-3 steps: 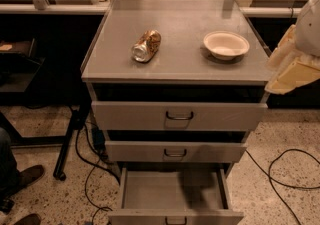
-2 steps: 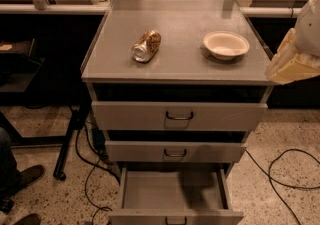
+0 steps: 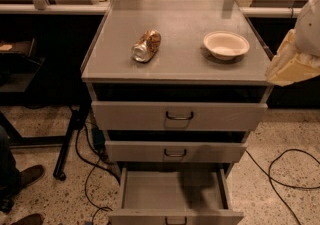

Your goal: Close bottom drawer

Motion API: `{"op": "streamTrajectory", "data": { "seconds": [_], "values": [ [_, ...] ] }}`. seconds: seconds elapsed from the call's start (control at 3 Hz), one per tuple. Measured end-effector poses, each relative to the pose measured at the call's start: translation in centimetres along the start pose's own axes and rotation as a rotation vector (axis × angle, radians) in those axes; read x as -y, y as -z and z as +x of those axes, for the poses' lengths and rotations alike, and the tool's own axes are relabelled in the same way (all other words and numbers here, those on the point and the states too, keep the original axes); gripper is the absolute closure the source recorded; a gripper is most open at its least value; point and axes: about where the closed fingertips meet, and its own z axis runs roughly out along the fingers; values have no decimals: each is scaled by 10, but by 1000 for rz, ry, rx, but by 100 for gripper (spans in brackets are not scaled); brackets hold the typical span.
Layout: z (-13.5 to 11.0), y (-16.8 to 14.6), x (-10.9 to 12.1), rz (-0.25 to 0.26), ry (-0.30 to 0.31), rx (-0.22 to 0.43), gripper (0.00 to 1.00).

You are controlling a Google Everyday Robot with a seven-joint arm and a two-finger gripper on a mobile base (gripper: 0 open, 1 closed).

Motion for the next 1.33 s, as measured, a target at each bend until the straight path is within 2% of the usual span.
{"op": "streamTrajectory", "data": {
  "seconds": [0.33, 0.67, 1.0, 1.33],
  "values": [
    [3, -13, -9, -13, -18, -5, 100],
    [7, -73, -53, -39, -109, -18, 100],
    [21, -143, -101, -149, -143, -58, 100],
    [29, -154, -116, -179, -142, -81, 100]
  ]
}}
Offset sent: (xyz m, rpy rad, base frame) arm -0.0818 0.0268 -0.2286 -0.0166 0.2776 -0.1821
